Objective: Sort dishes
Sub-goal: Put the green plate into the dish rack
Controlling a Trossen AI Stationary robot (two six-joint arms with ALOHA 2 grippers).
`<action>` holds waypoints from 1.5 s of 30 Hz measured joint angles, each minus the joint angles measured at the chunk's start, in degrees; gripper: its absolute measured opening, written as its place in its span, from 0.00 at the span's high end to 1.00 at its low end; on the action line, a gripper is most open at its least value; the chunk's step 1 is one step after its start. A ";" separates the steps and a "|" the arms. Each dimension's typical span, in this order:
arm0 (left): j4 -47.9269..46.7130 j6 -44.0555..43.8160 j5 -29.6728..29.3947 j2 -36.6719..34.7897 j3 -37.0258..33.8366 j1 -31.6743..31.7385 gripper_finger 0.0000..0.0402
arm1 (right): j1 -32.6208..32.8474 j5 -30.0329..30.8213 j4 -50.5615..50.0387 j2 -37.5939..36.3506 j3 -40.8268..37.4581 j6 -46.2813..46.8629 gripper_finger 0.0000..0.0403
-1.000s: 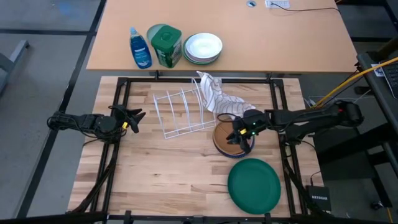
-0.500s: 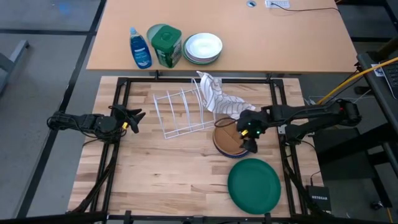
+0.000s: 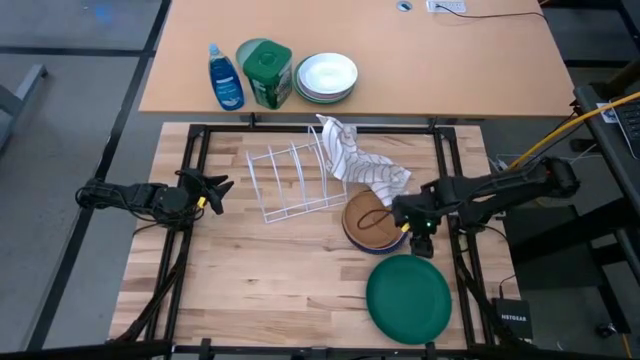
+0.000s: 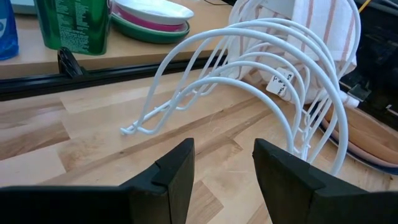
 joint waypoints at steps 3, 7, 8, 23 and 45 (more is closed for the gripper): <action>-0.02 0.00 0.02 0.00 -0.02 0.01 0.61 | 3.35 1.33 1.60 -0.01 -1.43 3.23 0.39; -0.15 0.00 0.02 0.00 0.00 0.01 0.61 | 7.15 2.87 5.59 -0.01 -5.06 8.35 0.39; -0.24 0.00 0.01 -0.02 -0.01 0.01 0.61 | 7.81 3.38 6.34 -0.01 -5.84 9.51 0.39; -1.09 0.02 0.02 -0.02 0.00 0.02 0.61 | 10.62 2.35 21.90 -0.01 -17.29 20.15 0.40; -0.85 0.02 0.02 -0.04 0.00 0.00 0.61 | 10.55 -10.54 32.80 0.02 -23.09 25.19 0.94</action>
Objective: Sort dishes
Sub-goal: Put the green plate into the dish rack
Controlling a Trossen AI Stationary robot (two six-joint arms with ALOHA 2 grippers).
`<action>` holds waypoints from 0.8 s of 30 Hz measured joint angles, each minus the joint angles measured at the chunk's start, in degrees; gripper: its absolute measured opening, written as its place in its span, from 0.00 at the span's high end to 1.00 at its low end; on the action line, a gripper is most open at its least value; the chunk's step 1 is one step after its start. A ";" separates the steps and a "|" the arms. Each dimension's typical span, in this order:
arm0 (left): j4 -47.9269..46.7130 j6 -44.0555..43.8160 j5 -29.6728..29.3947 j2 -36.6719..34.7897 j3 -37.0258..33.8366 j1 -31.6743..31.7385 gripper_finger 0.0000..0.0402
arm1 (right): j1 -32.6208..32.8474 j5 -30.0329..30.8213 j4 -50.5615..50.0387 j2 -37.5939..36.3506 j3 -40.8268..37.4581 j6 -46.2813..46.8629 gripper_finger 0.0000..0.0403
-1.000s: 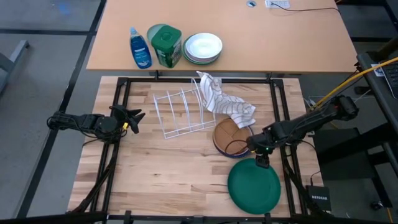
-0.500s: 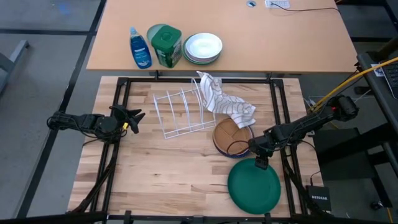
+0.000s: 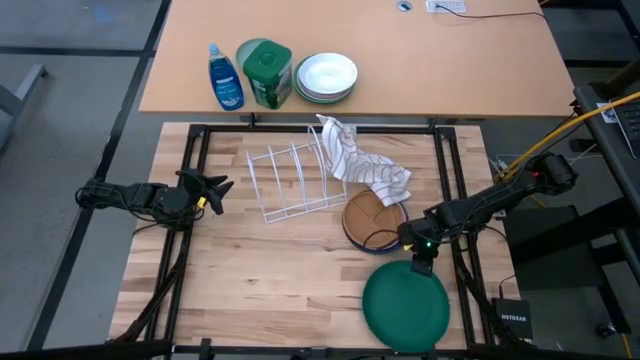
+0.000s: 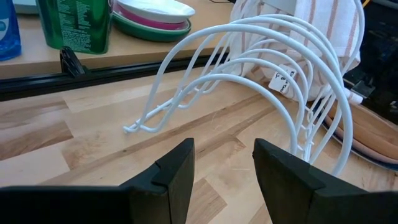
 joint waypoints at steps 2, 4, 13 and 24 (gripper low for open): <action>0.05 -0.01 -0.01 0.00 0.00 0.02 0.61 | 0.00 -2.44 2.57 0.00 0.02 0.50 0.93; 0.10 -0.01 0.00 -0.02 0.00 0.00 0.61 | 0.00 -3.93 4.54 0.00 0.02 1.43 0.96; 4.19 0.00 0.01 -0.01 0.00 0.00 0.61 | 0.00 -4.51 19.72 0.00 0.02 6.39 0.98; 25.06 7.83 9.63 0.00 0.00 0.01 0.61 | -2.57 1.53 45.50 0.00 0.13 3.90 0.98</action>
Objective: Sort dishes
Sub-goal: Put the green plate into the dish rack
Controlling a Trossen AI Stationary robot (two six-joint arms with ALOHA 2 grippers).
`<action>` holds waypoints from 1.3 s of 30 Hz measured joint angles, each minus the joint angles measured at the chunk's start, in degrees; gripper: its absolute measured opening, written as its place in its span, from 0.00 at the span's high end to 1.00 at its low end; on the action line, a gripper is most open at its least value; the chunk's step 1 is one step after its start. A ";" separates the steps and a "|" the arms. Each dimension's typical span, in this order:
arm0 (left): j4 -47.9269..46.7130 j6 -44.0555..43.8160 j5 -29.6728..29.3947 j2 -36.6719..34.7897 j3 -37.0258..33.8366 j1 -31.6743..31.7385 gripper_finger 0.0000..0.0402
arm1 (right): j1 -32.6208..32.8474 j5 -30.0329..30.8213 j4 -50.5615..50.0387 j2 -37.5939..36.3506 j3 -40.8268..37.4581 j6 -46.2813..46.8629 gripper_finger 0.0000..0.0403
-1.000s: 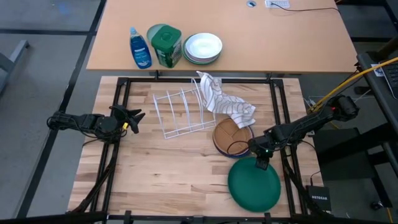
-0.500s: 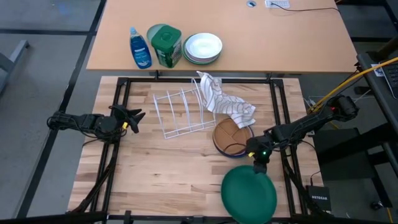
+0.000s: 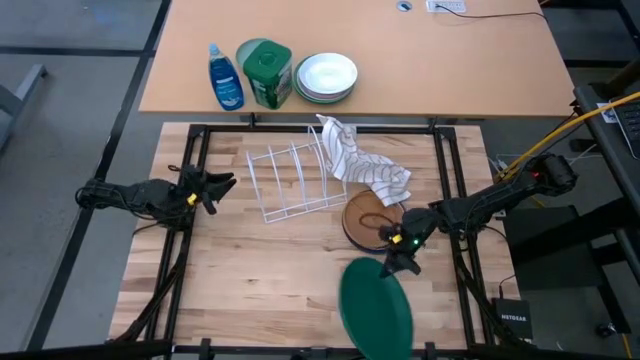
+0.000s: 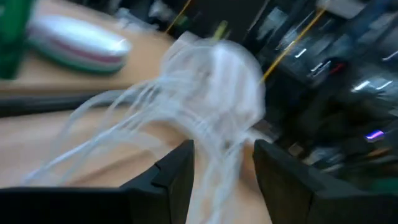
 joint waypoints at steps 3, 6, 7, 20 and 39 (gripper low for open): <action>9.84 4.35 5.89 0.23 0.00 0.00 0.61 | -2.82 1.59 3.65 0.00 0.00 -2.49 0.98; 19.20 9.49 13.04 1.35 0.00 0.00 0.61 | -6.03 2.06 6.22 0.00 0.00 -3.65 0.98; 22.43 11.06 15.48 2.11 0.00 -0.01 0.61 | -7.12 2.06 7.13 0.00 0.00 -3.79 0.98; 62.77 23.10 25.08 30.34 0.34 -0.01 0.61 | -14.94 3.97 19.90 -0.03 0.02 -2.54 0.98; 62.89 48.62 32.83 67.97 29.09 0.01 0.61 | -15.07 -17.92 25.05 -0.04 0.07 -13.18 0.98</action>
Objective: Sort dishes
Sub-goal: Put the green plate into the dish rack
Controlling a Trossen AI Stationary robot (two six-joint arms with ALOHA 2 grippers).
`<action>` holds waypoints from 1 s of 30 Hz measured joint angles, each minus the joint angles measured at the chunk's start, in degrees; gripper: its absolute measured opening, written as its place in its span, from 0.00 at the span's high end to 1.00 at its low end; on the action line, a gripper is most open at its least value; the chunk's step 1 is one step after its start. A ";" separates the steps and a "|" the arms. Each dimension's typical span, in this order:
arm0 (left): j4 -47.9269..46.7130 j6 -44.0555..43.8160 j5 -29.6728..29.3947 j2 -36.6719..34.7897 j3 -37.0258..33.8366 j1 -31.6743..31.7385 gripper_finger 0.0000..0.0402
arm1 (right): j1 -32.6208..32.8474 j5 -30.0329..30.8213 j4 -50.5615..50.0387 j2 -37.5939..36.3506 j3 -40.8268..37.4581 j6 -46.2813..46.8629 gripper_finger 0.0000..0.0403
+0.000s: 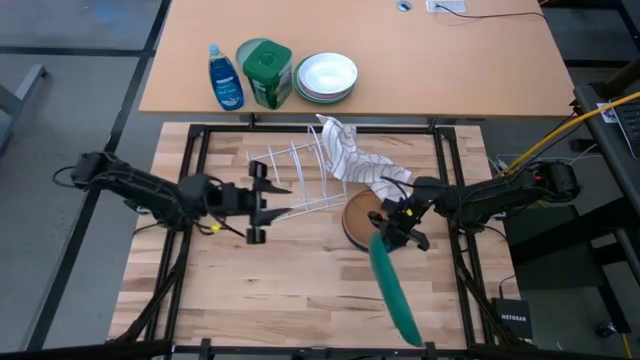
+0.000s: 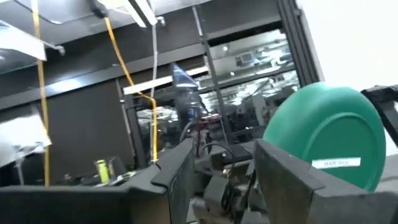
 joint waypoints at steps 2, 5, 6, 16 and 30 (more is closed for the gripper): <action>-4.12 -1.30 1.63 2.59 3.44 0.24 0.61 | -0.02 0.22 -4.19 0.00 0.00 -0.22 0.98; -11.04 -3.72 5.13 7.00 8.42 1.01 0.61 | -0.02 0.14 -9.86 0.00 0.00 -1.52 0.98; -12.74 -4.18 6.35 8.49 9.88 1.35 0.61 | -0.02 -0.27 -11.30 0.00 0.00 -1.57 0.98; -20.63 -5.61 24.45 18.14 20.99 4.91 0.61 | 0.00 -4.54 -22.80 0.00 0.00 0.34 0.98; -24.44 -5.20 36.44 26.50 26.42 5.38 0.61 | 0.00 -5.19 -30.68 0.00 0.00 12.34 0.97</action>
